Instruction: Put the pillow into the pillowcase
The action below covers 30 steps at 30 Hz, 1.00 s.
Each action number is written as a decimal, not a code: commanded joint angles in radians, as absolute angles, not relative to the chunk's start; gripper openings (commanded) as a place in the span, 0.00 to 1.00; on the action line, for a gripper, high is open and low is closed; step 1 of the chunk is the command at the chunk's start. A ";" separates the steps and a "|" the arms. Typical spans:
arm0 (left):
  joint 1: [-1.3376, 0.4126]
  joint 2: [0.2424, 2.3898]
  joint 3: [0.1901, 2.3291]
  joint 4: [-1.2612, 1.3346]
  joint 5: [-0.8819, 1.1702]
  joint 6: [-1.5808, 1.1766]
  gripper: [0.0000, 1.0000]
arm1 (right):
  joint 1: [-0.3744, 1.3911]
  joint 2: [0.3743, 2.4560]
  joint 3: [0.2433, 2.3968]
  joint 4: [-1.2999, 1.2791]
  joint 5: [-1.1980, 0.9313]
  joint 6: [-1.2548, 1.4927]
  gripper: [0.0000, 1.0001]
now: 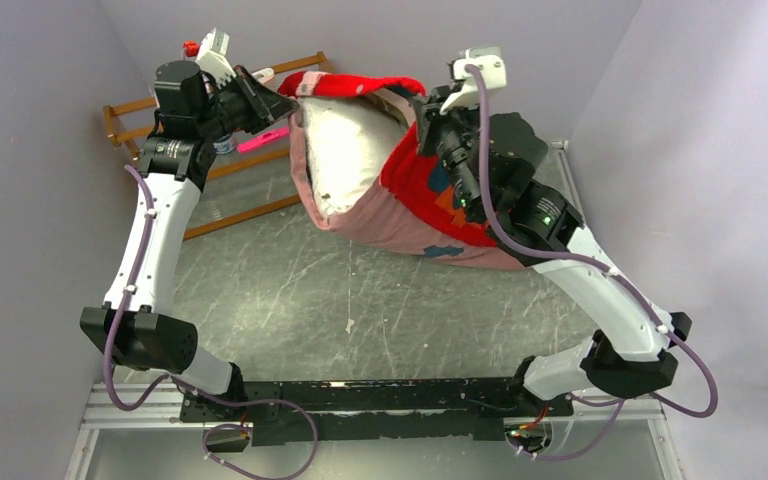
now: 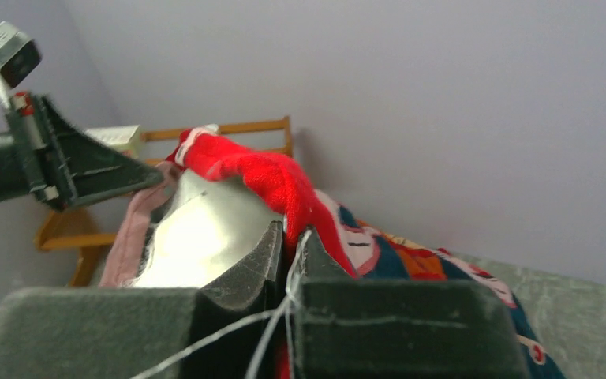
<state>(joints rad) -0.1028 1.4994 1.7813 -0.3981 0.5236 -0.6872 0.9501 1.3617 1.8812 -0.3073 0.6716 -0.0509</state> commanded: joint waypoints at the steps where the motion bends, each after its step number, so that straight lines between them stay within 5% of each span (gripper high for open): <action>1: -0.095 1.443 1.802 -0.247 0.588 -0.729 0.05 | 0.934 1.361 1.923 -0.305 0.516 0.066 0.00; 7: -0.095 1.389 1.766 -0.403 0.516 -0.611 0.05 | 0.894 1.373 1.966 -0.285 0.417 0.109 0.00; 13: -0.102 1.172 1.355 -0.330 0.560 -0.620 0.05 | 0.758 1.424 1.921 -0.362 0.211 0.187 0.00; 18: -0.119 1.104 1.185 -0.318 0.624 -0.642 0.05 | 0.742 1.561 2.160 -0.568 0.157 0.111 0.00; 24: -0.290 1.089 1.012 -0.034 0.558 -0.772 0.05 | 0.726 1.633 2.441 -0.638 0.264 -0.039 0.00; 30: -0.349 1.250 1.152 0.038 0.546 -0.770 0.05 | 0.722 1.538 2.289 -0.361 0.508 -0.263 0.00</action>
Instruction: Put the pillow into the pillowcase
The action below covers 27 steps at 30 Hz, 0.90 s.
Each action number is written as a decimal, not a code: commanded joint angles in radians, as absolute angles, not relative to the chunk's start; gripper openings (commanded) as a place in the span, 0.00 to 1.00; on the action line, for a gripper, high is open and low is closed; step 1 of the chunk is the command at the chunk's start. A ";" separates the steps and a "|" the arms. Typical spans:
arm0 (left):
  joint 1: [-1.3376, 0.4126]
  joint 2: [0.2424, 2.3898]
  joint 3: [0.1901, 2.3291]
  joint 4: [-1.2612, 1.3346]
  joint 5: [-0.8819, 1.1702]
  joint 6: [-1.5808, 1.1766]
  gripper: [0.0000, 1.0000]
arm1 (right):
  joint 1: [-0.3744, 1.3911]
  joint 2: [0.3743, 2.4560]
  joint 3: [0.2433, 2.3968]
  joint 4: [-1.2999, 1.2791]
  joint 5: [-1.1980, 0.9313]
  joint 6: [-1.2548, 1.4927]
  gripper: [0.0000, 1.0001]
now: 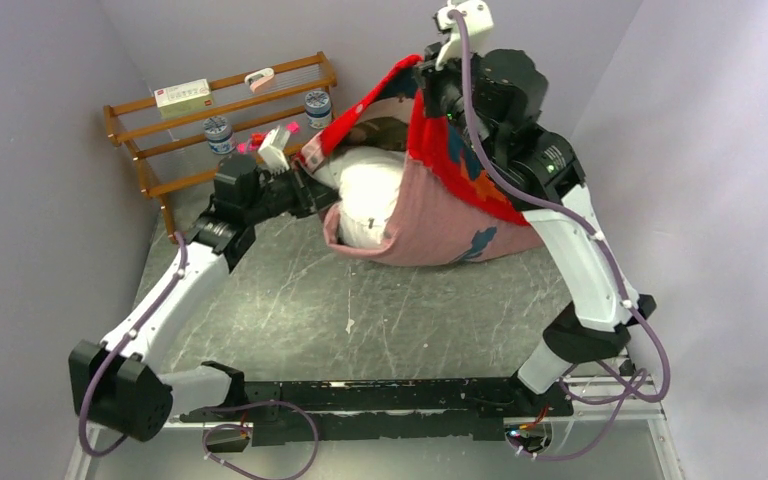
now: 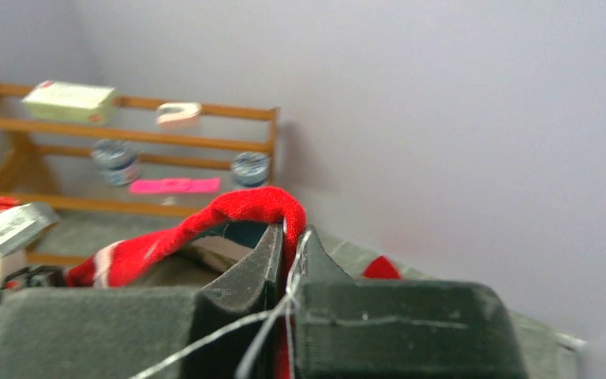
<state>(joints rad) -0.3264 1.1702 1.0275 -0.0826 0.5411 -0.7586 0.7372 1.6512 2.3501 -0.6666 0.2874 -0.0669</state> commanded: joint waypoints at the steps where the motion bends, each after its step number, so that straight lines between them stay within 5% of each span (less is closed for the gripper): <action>1: -0.348 1.264 1.213 -0.025 0.513 -0.735 0.05 | 0.716 1.529 2.267 -0.325 0.557 -0.288 0.00; 5: -0.250 1.274 1.414 -0.429 0.264 -0.586 0.05 | 0.669 1.508 2.260 -0.348 0.733 -0.299 0.00; 9: -0.011 1.157 1.246 -0.407 0.357 -0.605 0.05 | 0.622 1.421 2.151 -0.265 0.797 -0.279 0.00; 18: 0.069 1.130 1.152 -0.342 0.449 -0.643 0.05 | 0.609 1.427 2.164 -0.294 0.785 -0.250 0.00; 22: 0.069 1.117 1.128 -0.303 0.539 -0.668 0.05 | 0.609 1.404 2.133 -0.394 0.572 -0.147 0.00; 27: 0.066 1.089 1.067 -0.356 0.518 -0.625 0.05 | 0.609 1.336 1.953 -0.505 0.003 0.041 0.00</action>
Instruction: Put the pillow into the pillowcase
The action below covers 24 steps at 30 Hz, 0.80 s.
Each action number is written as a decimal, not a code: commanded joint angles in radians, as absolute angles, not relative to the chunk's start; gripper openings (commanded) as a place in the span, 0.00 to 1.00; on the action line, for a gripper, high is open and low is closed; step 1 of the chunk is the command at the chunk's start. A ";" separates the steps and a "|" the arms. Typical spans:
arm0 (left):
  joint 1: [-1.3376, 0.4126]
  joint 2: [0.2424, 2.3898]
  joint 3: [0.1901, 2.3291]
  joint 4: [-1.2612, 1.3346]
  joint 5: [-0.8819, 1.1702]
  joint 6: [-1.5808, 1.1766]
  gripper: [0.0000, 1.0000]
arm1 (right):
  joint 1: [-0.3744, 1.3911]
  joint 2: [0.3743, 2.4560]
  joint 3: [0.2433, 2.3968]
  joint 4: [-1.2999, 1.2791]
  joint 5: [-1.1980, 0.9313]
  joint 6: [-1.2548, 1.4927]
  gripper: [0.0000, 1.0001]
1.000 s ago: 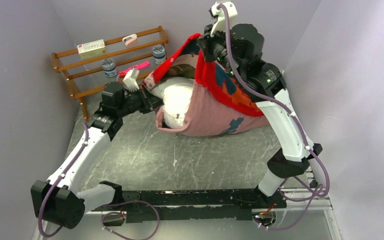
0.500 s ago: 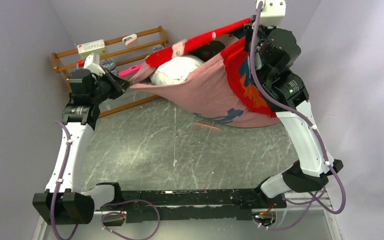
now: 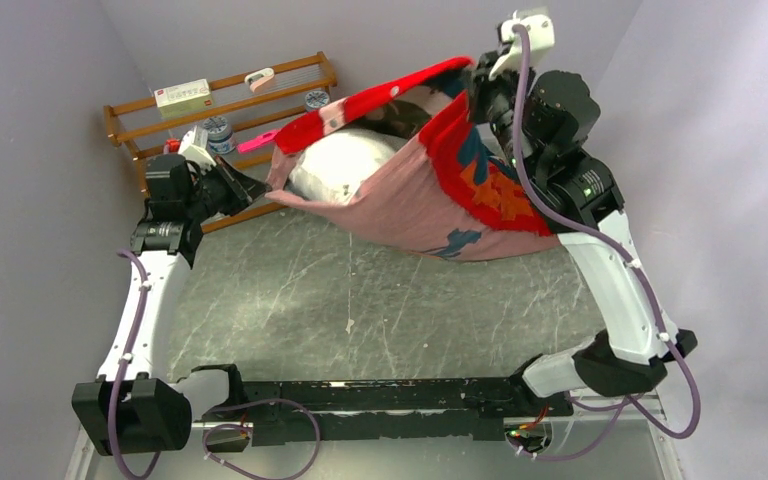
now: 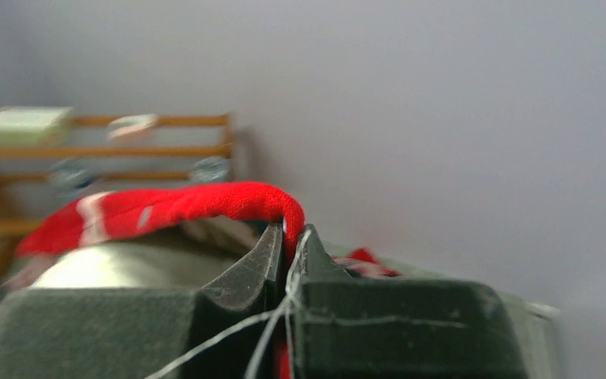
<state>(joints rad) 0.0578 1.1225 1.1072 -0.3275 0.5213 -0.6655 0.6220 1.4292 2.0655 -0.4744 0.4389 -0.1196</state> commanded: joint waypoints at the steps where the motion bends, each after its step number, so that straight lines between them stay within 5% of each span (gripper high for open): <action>1: 0.066 1.084 1.048 -0.365 0.511 -0.613 0.05 | 0.609 1.322 1.879 -0.494 -0.111 0.078 0.00; 5: 0.066 1.078 0.948 -0.359 0.544 -0.599 0.05 | 0.610 1.294 1.697 -0.401 -0.364 0.271 0.00; 10: 0.066 1.073 0.896 -0.417 0.492 -0.515 0.06 | 0.611 1.282 1.529 -0.316 -0.438 0.446 0.00; 15: 0.066 1.066 0.887 -0.481 0.406 -0.465 0.47 | 0.612 1.268 1.374 -0.184 -0.427 0.533 0.08; 17: 0.066 1.050 0.899 -0.505 0.352 -0.434 0.59 | 0.613 1.289 1.386 -0.218 -0.418 0.533 0.17; 20: 0.066 1.028 0.899 -0.512 0.318 -0.414 0.71 | 0.632 1.324 1.429 -0.301 -0.377 0.511 0.48; 24: 0.066 1.024 0.850 -0.493 0.432 -0.428 0.72 | 0.664 1.302 1.429 -0.407 -0.197 0.500 0.73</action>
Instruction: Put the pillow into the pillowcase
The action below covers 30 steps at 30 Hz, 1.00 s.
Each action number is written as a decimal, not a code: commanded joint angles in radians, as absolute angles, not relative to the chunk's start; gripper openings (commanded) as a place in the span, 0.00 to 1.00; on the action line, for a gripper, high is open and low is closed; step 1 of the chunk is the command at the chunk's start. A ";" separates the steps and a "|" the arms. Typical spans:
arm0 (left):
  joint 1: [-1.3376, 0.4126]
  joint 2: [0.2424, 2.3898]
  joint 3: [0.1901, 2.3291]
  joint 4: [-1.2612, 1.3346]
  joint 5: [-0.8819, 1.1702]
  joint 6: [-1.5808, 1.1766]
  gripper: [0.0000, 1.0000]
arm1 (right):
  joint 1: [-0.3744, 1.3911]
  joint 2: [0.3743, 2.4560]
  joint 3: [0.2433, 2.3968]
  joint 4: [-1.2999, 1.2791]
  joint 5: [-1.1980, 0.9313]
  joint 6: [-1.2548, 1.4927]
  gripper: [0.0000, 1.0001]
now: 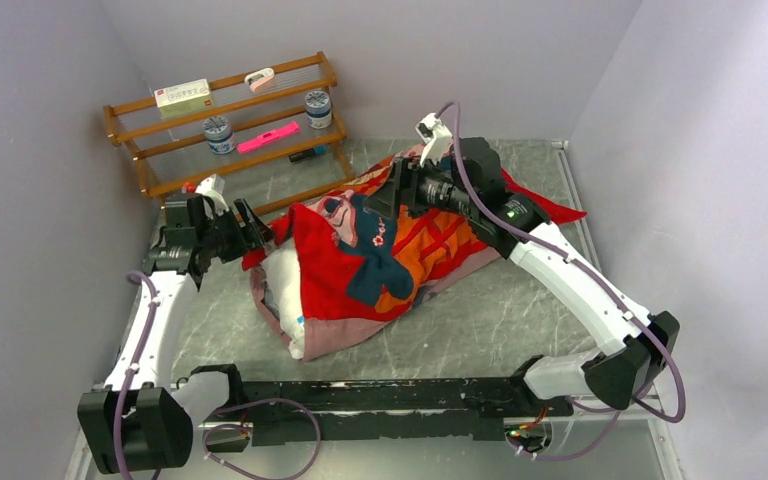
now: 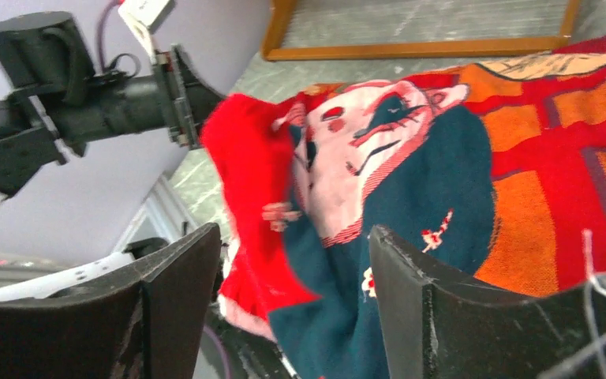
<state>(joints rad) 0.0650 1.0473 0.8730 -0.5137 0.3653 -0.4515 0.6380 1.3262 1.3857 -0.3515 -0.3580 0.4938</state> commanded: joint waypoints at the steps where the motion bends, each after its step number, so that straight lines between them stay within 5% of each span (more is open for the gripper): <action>1: 0.065 1.020 0.838 -0.492 0.449 -0.429 0.72 | 0.664 1.289 1.422 -0.443 -0.111 0.544 0.77; 7: 0.051 1.032 0.795 -0.529 0.476 -0.402 0.76 | 0.661 1.121 1.226 -0.595 0.340 0.910 0.99; 9: 0.044 1.027 0.778 -0.535 0.498 -0.406 0.79 | 0.660 1.085 1.176 -0.645 0.422 0.991 1.00; 11: 0.034 1.018 0.770 -0.550 0.500 -0.403 0.96 | 0.656 1.066 1.127 -0.681 0.486 1.079 1.00; 23: 0.008 0.934 0.685 -0.589 0.512 -0.471 0.97 | 0.578 1.232 0.944 -0.328 0.383 1.089 0.91; 26: -0.033 0.903 0.595 -0.446 0.550 -0.592 0.87 | 0.567 1.264 0.939 -0.232 0.432 1.017 0.74; 28: -0.061 0.883 0.518 -0.289 0.560 -0.697 0.66 | 0.545 1.257 0.937 -0.174 0.466 0.972 0.34; 30: -0.091 0.891 0.473 -0.128 0.563 -0.789 0.41 | 0.514 1.242 0.939 -0.130 0.490 0.922 0.09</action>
<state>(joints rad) -0.0387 0.9009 0.5583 -0.4213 0.5129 -0.5953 0.5659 1.2682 0.9302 -0.3294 0.3954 1.0084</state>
